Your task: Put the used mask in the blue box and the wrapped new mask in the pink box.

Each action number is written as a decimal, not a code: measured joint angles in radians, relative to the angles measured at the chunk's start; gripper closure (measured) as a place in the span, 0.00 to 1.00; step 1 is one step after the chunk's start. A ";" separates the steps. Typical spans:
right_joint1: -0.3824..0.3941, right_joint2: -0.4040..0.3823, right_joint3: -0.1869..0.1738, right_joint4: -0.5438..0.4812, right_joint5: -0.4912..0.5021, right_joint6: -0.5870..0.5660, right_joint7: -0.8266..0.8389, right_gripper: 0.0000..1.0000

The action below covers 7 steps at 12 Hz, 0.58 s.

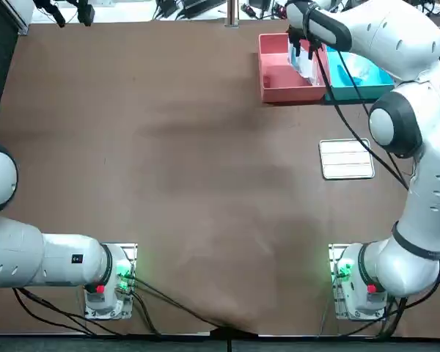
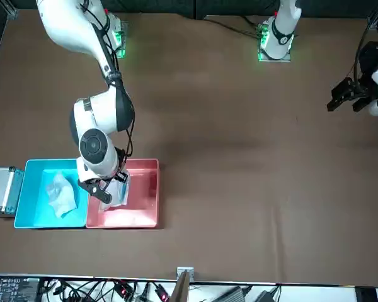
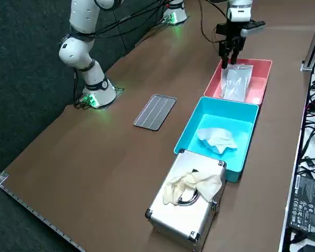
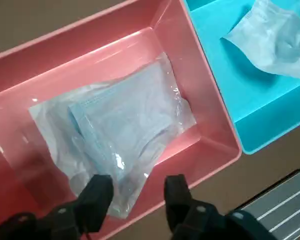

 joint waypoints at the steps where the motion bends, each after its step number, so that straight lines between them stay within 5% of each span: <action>1: 0.005 -0.004 0.000 0.002 0.003 -0.004 0.000 0.31; 4: 0.019 -0.031 0.000 0.022 0.025 -0.023 0.000 0.00; 7: 0.015 -0.097 -0.004 0.062 0.061 -0.086 -0.002 0.00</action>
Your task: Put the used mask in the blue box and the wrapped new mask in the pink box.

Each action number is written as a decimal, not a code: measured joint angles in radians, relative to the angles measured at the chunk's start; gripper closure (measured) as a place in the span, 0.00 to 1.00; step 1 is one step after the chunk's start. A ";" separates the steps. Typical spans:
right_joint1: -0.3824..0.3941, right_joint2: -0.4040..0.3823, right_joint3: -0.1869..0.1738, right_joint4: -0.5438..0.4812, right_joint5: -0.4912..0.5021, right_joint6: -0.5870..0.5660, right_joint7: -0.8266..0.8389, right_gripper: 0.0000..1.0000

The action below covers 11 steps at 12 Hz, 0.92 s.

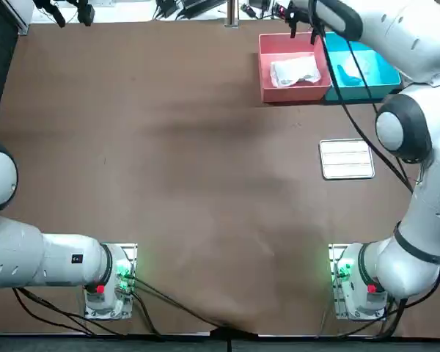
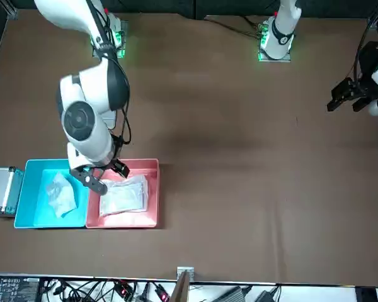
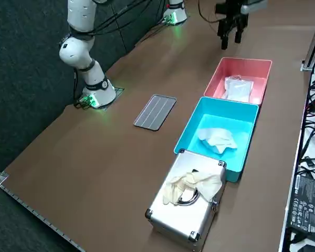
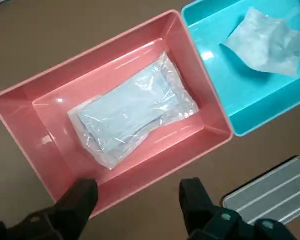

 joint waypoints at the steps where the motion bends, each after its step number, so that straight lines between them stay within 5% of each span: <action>1: -0.007 -0.015 -0.002 0.005 0.001 -0.017 -0.007 0.00; 11: -0.192 -0.195 -0.009 -0.034 0.044 -0.209 -0.545 0.00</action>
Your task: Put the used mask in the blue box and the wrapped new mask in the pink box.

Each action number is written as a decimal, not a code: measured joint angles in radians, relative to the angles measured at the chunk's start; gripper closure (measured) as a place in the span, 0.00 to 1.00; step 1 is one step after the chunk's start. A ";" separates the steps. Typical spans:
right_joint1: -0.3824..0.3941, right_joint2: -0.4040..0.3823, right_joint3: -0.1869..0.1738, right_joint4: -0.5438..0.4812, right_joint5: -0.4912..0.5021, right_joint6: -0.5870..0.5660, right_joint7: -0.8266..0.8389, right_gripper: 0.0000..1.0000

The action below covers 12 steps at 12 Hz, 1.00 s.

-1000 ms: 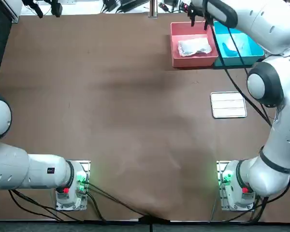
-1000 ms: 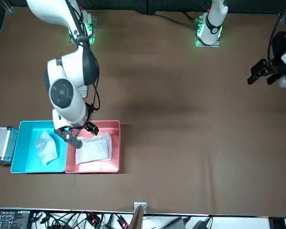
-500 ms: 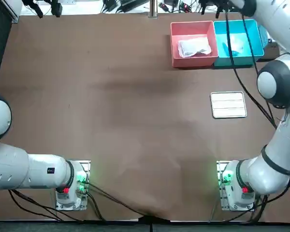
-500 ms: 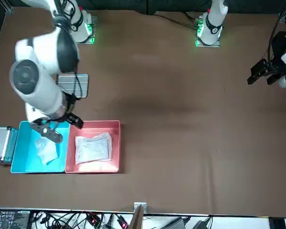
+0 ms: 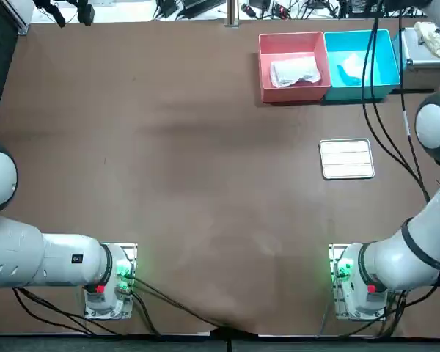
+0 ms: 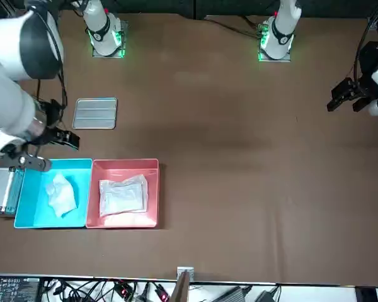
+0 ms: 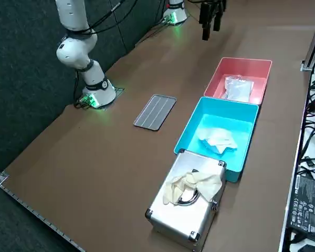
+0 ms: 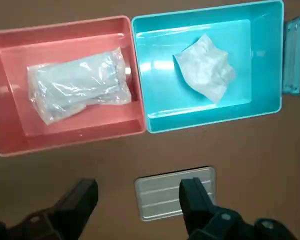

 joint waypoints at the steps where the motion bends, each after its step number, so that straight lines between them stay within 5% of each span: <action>1: -0.016 -0.023 0.000 -0.022 0.002 -0.001 -0.053 0.00; 7: -0.124 -0.176 -0.002 -0.156 0.020 -0.003 -0.334 0.00; 12: -0.135 -0.264 -0.003 -0.215 0.029 -0.003 -0.353 0.00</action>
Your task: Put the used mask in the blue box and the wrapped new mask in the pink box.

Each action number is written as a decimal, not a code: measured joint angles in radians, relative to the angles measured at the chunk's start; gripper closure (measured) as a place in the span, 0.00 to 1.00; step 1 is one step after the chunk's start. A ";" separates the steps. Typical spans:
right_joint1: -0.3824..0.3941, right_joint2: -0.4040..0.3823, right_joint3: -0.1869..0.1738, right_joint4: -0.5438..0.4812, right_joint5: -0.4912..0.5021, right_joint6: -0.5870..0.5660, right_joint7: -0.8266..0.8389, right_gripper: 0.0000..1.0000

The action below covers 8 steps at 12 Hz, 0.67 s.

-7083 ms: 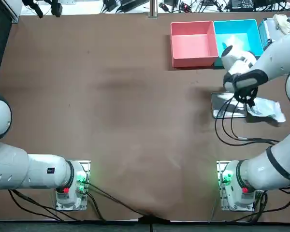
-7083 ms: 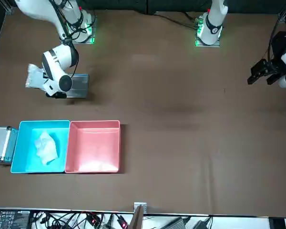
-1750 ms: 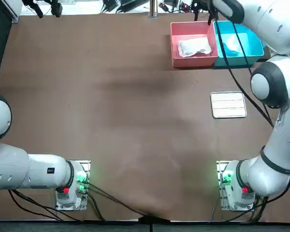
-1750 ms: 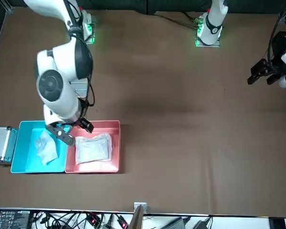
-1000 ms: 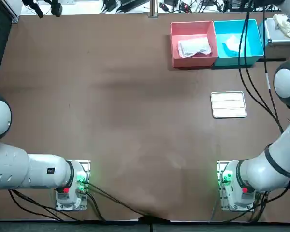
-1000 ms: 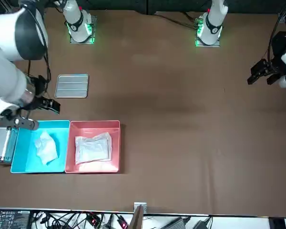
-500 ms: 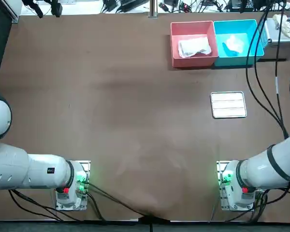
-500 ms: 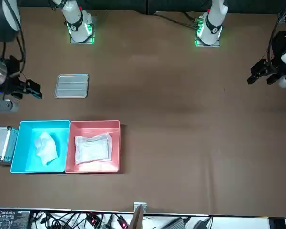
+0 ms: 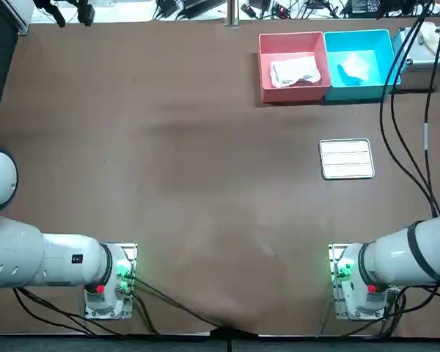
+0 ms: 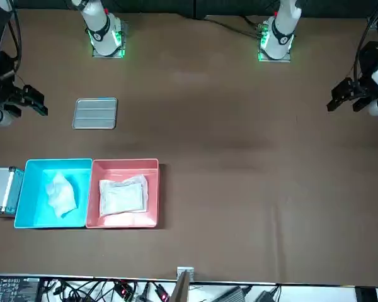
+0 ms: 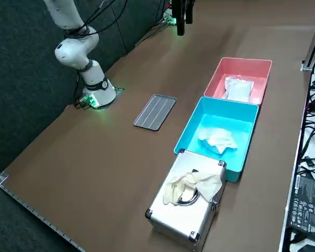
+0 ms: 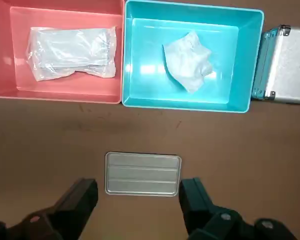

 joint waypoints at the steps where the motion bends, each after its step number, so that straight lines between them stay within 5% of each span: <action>1: -0.004 -0.014 0.000 -0.014 0.000 0.000 0.000 0.00; 8: -0.024 -0.153 0.000 -0.160 0.005 0.006 0.044 0.00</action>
